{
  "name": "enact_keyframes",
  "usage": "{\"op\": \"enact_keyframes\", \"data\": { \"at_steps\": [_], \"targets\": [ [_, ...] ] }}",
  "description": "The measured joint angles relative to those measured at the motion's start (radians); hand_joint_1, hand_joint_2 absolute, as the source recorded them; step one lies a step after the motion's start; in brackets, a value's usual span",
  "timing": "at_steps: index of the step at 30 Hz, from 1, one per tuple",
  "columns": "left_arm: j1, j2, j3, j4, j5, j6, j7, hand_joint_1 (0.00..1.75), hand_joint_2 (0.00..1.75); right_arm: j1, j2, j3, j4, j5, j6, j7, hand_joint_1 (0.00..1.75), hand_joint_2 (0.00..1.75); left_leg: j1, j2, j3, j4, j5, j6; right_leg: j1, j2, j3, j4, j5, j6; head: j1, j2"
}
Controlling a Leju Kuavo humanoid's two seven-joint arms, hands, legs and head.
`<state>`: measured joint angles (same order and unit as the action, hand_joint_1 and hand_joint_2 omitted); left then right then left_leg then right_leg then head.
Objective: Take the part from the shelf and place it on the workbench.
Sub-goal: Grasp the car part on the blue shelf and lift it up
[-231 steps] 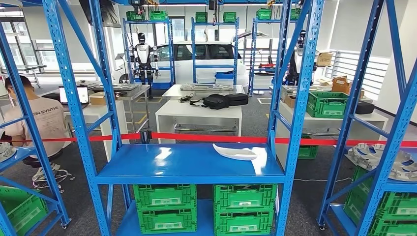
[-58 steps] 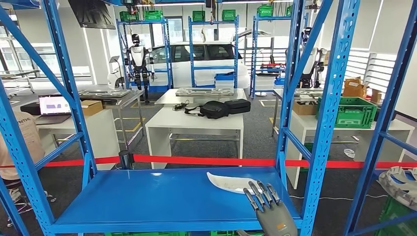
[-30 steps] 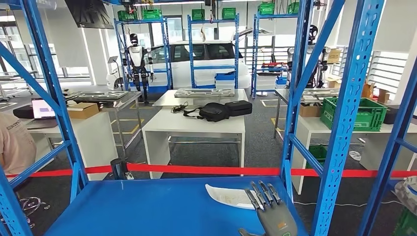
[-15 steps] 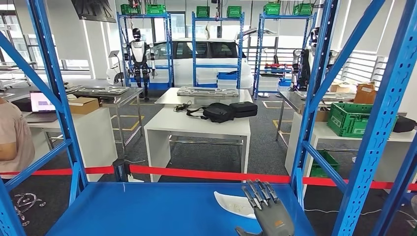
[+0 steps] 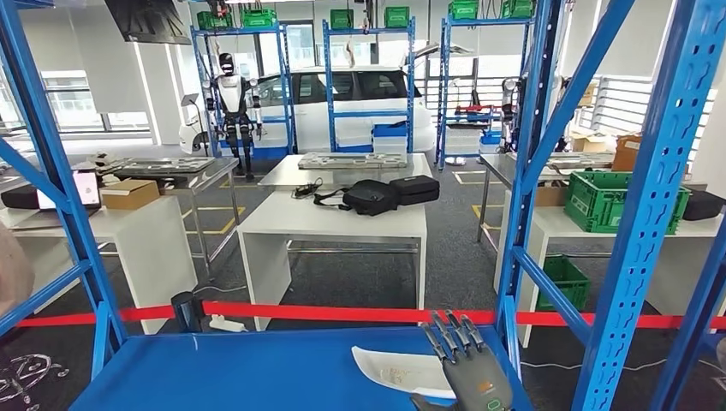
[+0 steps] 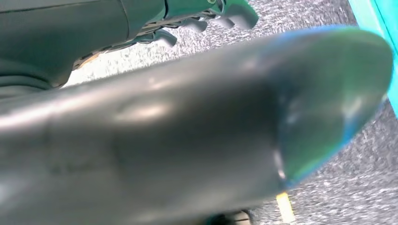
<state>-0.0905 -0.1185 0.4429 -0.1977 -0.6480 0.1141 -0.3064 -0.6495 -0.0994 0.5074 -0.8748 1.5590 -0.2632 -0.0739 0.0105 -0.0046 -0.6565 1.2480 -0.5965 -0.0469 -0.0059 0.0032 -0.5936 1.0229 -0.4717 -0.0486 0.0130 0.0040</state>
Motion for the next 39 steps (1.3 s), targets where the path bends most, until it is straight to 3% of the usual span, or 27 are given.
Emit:
{"op": "enact_keyframes", "data": {
  "at_steps": [2,3,8,10,11,12,13,15,17,18,19,20,21,22,24,25,28,30,32,33,34,35,37,39],
  "targets": [
    [0.004,0.0,0.0,0.0,0.0,0.0,0.0,0.0,0.0,0.003,0.001,0.0,0.0,0.0,0.002,0.0,0.0,0.0,0.0,0.0,-0.053,0.056,-0.012,-0.001,0.001,0.001,0.012,0.0,-0.012,0.0,0.0,0.001],
    [0.005,0.0,0.0,0.0,0.0,0.0,0.0,0.0,0.0,0.004,0.001,0.0,0.0,0.0,0.002,0.0,0.0,0.0,0.0,0.0,-0.062,0.059,-0.008,0.0,0.001,0.002,0.016,0.0,-0.016,0.0,0.0,0.001],
    [0.005,0.0,0.0,0.0,-0.001,0.0,0.0,0.0,0.0,0.004,0.001,0.0,0.0,0.0,0.002,0.0,0.0,0.0,0.0,0.0,-0.063,0.052,0.0,0.0,0.001,0.002,0.019,0.0,-0.018,0.0,0.0,0.001],
    [0.005,0.001,0.0,0.0,-0.001,0.0,0.0,0.0,0.0,0.003,0.001,0.0,0.0,0.0,0.002,-0.001,0.0,0.0,0.0,0.0,-0.042,-0.023,0.058,0.006,0.001,0.002,0.034,0.0,-0.028,0.002,-0.001,0.001],
    [0.004,0.001,0.001,0.001,-0.001,0.0,0.0,0.0,0.0,0.003,0.002,0.0,0.0,0.0,0.002,-0.003,0.0,0.0,-0.002,0.001,-0.023,-0.094,0.093,0.011,0.002,0.003,0.045,0.001,-0.038,0.006,-0.001,0.001],
    [0.004,0.001,0.002,0.001,-0.003,0.0,0.001,0.0,0.0,0.003,0.003,0.0,0.0,0.0,0.002,-0.006,0.0,0.0,-0.005,0.001,0.0,-0.162,0.131,0.021,0.003,0.002,0.059,0.002,-0.048,0.016,-0.001,0.001],
    [0.004,0.0,0.003,0.001,-0.006,0.0,0.001,0.0,0.0,0.001,0.003,0.0,0.001,-0.001,0.003,-0.01,0.0,0.0,-0.005,0.001,0.022,-0.203,0.144,0.034,0.003,0.002,0.056,0.026,-0.064,0.028,0.0,0.002],
    [0.001,-0.001,0.005,0.001,-0.012,-0.001,0.001,0.0,0.0,0.0,0.004,0.0,0.002,-0.003,0.003,-0.017,0.0,0.0,-0.003,-0.001,0.054,-0.235,0.15,0.058,0.002,0.001,0.006,0.129,-0.11,0.052,0.002,0.003],
    [0.001,-0.002,0.006,0.001,-0.013,-0.001,0.001,0.0,0.0,0.002,0.004,0.0,0.004,-0.004,0.003,-0.019,0.0,0.0,-0.002,-0.003,0.068,-0.237,0.139,0.065,-0.001,0.001,-0.083,0.253,-0.149,0.061,0.004,0.003],
    [0.002,-0.003,0.006,0.001,-0.013,-0.001,0.001,0.0,0.0,0.005,0.004,0.0,0.005,-0.005,0.004,-0.019,0.0,0.0,-0.002,-0.003,0.074,-0.236,0.132,0.064,-0.001,0.001,-0.112,0.274,-0.143,0.062,0.004,0.003],
    [0.003,-0.003,0.006,0.001,-0.013,-0.001,0.001,0.0,0.0,0.006,0.004,0.0,0.006,-0.006,0.004,-0.019,0.0,0.0,-0.002,-0.003,0.081,-0.235,0.125,0.062,-0.001,0.001,-0.122,0.26,-0.116,0.06,0.004,0.003],
    [0.003,-0.003,0.007,0.001,-0.013,-0.001,0.001,0.0,0.0,0.006,0.004,0.0,0.006,-0.006,0.004,-0.019,0.0,0.0,-0.002,-0.003,0.09,-0.234,0.117,0.06,-0.001,0.001,-0.113,0.21,-0.07,0.057,0.005,0.003],
    [0.003,-0.003,0.007,0.001,-0.013,-0.001,0.001,0.0,0.0,0.006,0.004,0.0,0.007,-0.006,0.004,-0.019,0.0,0.0,-0.002,-0.003,0.099,-0.234,0.109,0.057,-0.001,0.0,-0.093,0.14,-0.02,0.052,0.005,0.003],
    [0.003,-0.003,0.007,0.001,-0.013,-0.001,0.001,0.0,0.0,0.005,0.004,0.0,0.007,-0.007,0.004,-0.019,0.0,0.0,-0.003,-0.003,0.107,-0.233,0.102,0.053,0.002,0.0,-0.075,0.083,0.005,0.048,0.004,0.003],
    [0.001,-0.004,0.007,0.001,-0.013,-0.001,0.001,0.0,0.0,0.004,0.004,0.0,0.009,-0.008,0.004,-0.019,0.0,0.0,-0.004,-0.003,0.116,-0.233,0.092,0.042,0.008,0.0,-0.053,0.021,0.011,0.038,0.005,0.003],
    [0.0,-0.005,0.007,0.001,-0.013,-0.001,0.001,0.0,0.0,0.004,0.003,0.0,0.01,-0.008,0.005,-0.019,0.0,0.0,-0.005,-0.004,0.118,-0.229,0.091,0.034,0.011,0.0,-0.05,0.019,0.002,0.032,0.005,0.003],
    [0.001,-0.005,0.008,0.001,-0.013,-0.001,0.001,0.0,0.0,0.003,0.001,0.0,0.011,-0.01,0.004,-0.023,0.0,0.0,-0.006,-0.002,0.116,-0.196,0.081,0.018,0.003,0.0,-0.025,0.007,0.018,0.011,0.004,0.004],
    [-0.002,-0.005,0.008,0.001,-0.013,-0.001,0.0,0.0,0.0,0.0,0.001,0.0,0.011,-0.011,0.003,-0.029,0.0,0.0,-0.003,-0.001,0.069,-0.109,0.044,0.01,0.001,0.0,-0.011,0.001,0.014,0.003,0.002,0.004],
    [-0.001,-0.005,0.008,0.001,-0.013,-0.001,0.0,0.0,0.0,0.002,0.001,0.0,0.012,-0.012,0.002,-0.035,0.0,0.0,-0.002,-0.001,-0.009,0.011,-0.003,0.003,0.001,0.001,-0.006,0.002,0.006,-0.002,0.002,0.004],
    [0.001,-0.005,0.008,0.001,-0.013,-0.001,0.0,0.0,0.0,0.004,0.0,0.0,0.014,-0.013,0.002,-0.036,0.0,0.0,-0.001,-0.001,-0.039,0.045,-0.009,0.001,0.001,0.002,-0.003,0.002,0.001,-0.002,0.002,0.004],
    [0.003,-0.005,0.009,0.001,-0.013,-0.001,0.0,0.0,0.0,0.005,0.0,0.0,0.015,-0.015,0.001,-0.036,0.0,0.0,-0.001,0.0,-0.054,0.047,0.005,0.001,0.001,0.003,0.002,0.003,-0.004,-0.001,0.001,0.004],
    [0.004,-0.005,0.009,0.001,-0.013,-0.001,0.0,0.0,0.0,0.006,-0.001,0.0,0.017,-0.017,0.001,-0.037,0.0,0.0,-0.001,0.0,-0.049,0.011,0.04,0.003,0.001,0.004,0.01,0.004,-0.01,0.001,0.001,0.004],
    [0.004,-0.005,0.011,0.001,-0.013,0.0,0.0,0.0,0.0,0.006,-0.002,0.0,0.019,-0.022,0.001,-0.038,0.0,0.0,-0.002,0.0,-0.008,-0.12,0.131,0.01,0.001,0.005,0.026,0.005,-0.022,0.005,0.0,0.004],
    [0.002,-0.006,0.012,0.002,-0.013,0.0,0.0,0.0,0.0,0.006,-0.002,0.0,0.021,-0.025,0.002,-0.04,0.0,0.0,-0.006,0.001,0.023,-0.209,0.158,0.018,0.003,0.004,0.033,0.007,-0.032,0.014,0.0,0.004]
  ]
}}
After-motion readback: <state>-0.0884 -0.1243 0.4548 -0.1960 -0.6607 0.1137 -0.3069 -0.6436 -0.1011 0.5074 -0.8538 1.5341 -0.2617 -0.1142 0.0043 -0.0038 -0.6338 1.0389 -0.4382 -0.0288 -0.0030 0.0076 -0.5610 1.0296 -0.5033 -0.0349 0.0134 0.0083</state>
